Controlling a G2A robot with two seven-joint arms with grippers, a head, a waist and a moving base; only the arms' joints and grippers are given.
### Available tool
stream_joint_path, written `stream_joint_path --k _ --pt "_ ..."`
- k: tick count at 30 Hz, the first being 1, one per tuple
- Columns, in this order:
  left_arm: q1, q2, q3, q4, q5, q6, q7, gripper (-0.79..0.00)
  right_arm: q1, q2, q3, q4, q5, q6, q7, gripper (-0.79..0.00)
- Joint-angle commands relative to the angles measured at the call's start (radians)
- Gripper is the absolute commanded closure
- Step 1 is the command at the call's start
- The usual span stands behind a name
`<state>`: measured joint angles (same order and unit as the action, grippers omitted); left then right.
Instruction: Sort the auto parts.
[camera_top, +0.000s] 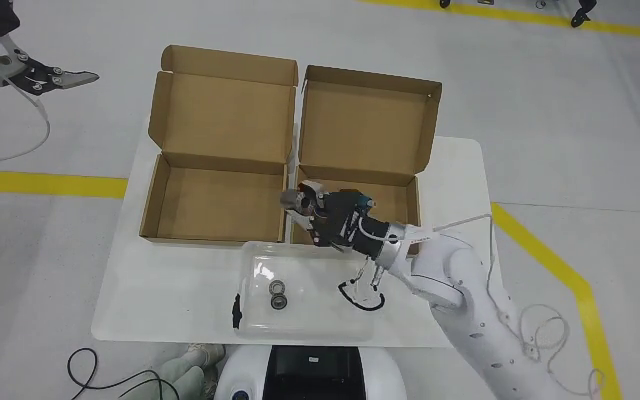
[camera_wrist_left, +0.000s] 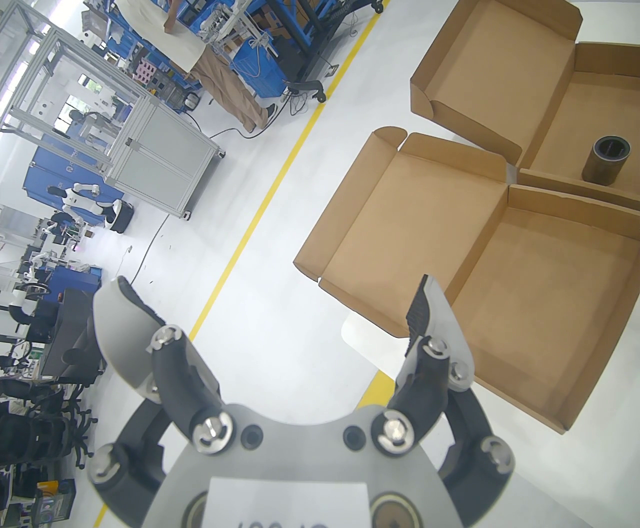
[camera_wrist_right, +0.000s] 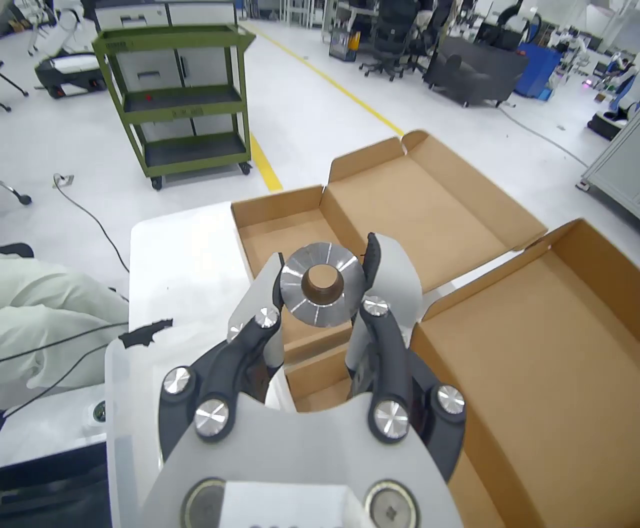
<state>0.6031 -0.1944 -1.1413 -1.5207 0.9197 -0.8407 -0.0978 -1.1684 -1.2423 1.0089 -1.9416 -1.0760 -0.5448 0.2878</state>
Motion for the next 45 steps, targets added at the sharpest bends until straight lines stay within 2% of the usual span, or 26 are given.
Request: stream_joint_path --k 1,8,13,19,20,24,27,33,39,45 --pt "0.000 0.000 0.000 0.000 0.000 0.000 0.000 -0.785 0.007 -0.002 0.012 0.016 0.024 -0.010 -0.065 0.000" --pt "0.000 0.000 0.000 0.000 0.000 0.000 0.000 -0.785 0.011 -0.011 0.007 0.155 0.026 -0.082 -0.348 0.000" --pt "0.000 0.000 0.000 0.000 0.000 0.000 0.000 -0.785 0.022 -0.021 -0.016 0.231 0.021 -0.100 -0.476 0.000" --pt "0.000 0.000 0.000 0.000 0.000 0.000 0.000 -0.785 0.034 -0.030 -0.029 0.253 -0.045 -0.132 -0.672 0.000" --pt "0.000 0.000 0.000 0.000 0.000 0.000 0.000 -0.785 0.033 -0.032 -0.034 0.249 -0.063 -0.149 -0.740 0.000" --pt "0.000 0.000 0.000 0.000 0.000 0.000 0.000 -0.785 0.039 -0.037 -0.049 0.255 -0.137 -0.176 -0.880 0.000" --pt "0.000 0.000 0.000 0.000 0.000 0.000 0.000 -0.785 0.041 -0.043 -0.073 0.253 -0.180 -0.182 -0.957 0.000" --pt "0.000 0.000 0.000 0.000 0.000 0.000 0.000 -0.785 0.105 -0.057 -0.107 0.328 -0.232 -0.294 -1.235 0.000" --pt "0.000 0.000 0.000 0.000 0.000 0.000 0.000 -0.785 0.150 -0.065 -0.154 0.385 -0.174 -0.274 -1.290 0.000" --pt "0.000 0.000 0.000 0.000 0.000 0.000 0.000 -0.785 0.160 -0.056 -0.165 0.422 -0.201 -0.249 -1.314 0.000"
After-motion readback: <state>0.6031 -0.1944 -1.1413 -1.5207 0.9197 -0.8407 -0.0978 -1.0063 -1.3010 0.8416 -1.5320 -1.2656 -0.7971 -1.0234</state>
